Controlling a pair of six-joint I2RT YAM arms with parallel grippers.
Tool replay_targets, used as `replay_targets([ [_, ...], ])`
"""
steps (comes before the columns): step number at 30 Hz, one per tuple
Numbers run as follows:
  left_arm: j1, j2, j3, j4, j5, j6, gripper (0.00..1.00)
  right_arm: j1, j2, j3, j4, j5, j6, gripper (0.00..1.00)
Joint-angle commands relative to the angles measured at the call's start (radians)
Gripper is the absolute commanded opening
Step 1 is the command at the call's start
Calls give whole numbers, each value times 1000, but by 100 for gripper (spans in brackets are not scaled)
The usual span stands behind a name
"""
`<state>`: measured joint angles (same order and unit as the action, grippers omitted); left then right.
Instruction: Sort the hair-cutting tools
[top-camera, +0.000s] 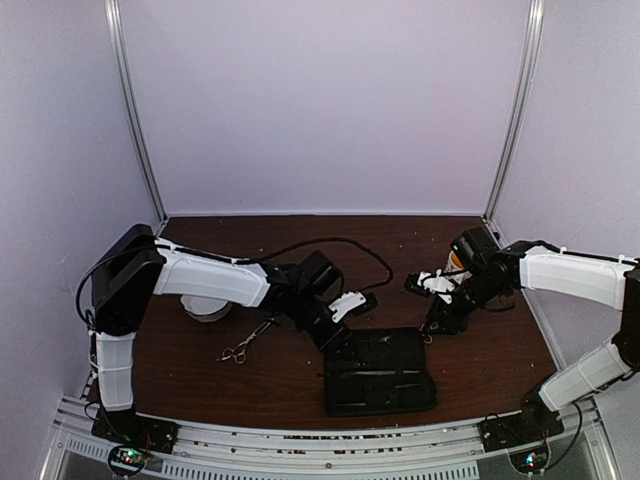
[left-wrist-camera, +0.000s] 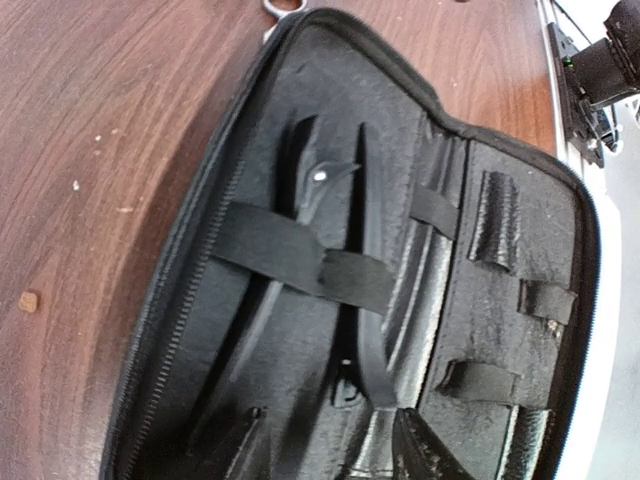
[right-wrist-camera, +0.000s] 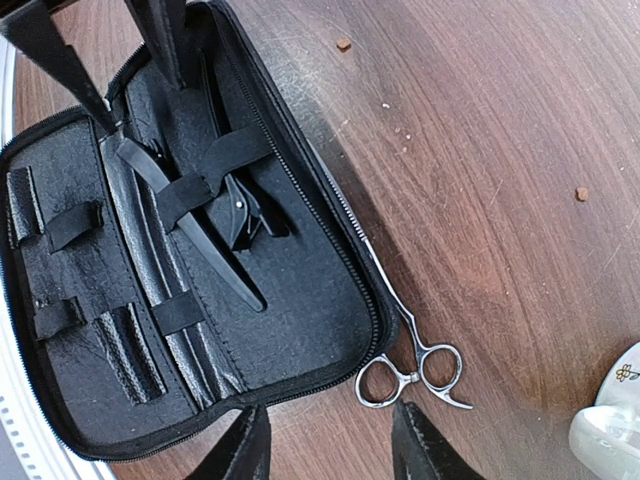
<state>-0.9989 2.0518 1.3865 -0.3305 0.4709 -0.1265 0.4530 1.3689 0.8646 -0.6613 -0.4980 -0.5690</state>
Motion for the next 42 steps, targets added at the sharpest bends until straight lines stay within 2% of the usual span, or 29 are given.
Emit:
replay_targets([
  [1, -24, -36, -22, 67, -8, -10, 45, -7, -1, -4, 5, -11, 3, 43],
  [7, -34, -21, -3, 58, -1, 12, 47, -7, -1, -4, 3, -12, 3, 43],
  [12, -60, 32, 66, -25, -39, 58, 48, -7, -4, -5, 3, -11, 1, 43],
  [18, -64, 59, 89, -44, -87, 43, 35, -7, -7, -7, 5, -10, 0, 43],
  [25, -64, 73, 100, -53, -76, 49, 34, -7, 1, -7, 5, -10, -3, 43],
  [30, -62, 84, 111, -56, -62, 47, 21, -7, 2, -8, 5, -11, -3, 43],
  [36, -2, 94, 110, -38, 77, -9, 8, -7, 6, -8, 2, -14, -4, 43],
  [42, 38, 117, 124, -36, 212, -77, 4, -7, 7, -8, 2, -13, -5, 43],
])
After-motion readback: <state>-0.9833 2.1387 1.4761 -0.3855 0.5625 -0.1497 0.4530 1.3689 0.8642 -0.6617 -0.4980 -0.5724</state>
